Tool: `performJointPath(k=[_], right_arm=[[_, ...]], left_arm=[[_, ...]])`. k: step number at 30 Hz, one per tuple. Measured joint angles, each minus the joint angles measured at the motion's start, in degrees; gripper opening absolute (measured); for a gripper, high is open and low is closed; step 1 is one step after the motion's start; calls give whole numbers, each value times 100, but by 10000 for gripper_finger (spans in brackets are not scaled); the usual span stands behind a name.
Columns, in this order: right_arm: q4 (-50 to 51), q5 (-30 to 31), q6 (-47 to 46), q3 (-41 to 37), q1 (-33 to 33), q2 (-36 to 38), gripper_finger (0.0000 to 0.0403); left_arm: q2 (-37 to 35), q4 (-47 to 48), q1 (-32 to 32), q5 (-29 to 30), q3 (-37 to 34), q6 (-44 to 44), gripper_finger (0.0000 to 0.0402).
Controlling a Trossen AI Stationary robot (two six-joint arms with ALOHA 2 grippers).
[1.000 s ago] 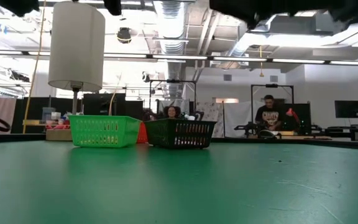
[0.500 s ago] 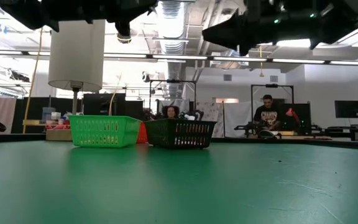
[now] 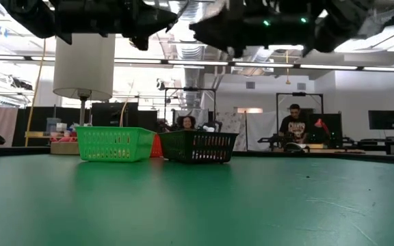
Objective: Sort crayons
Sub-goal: Put the black crayon into the black bin
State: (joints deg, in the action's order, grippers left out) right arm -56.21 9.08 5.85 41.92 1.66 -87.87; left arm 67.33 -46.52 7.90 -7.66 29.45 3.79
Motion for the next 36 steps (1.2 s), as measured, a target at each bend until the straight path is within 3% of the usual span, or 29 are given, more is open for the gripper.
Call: performJointPath(k=[9, 23, 36], right_arm=[[57, -488, 366, 711, 78, -261, 207], [1082, -633, 306, 673, 69, -252, 207], [715, -1106, 262, 587, 221, -135, 207]], left_arm=[[-28, -118, 7, -68, 0, 138, 5], [-31, -69, 67, 58, -4, 476, 5], [-22, 10, 510, -155, 0, 268, 5]])
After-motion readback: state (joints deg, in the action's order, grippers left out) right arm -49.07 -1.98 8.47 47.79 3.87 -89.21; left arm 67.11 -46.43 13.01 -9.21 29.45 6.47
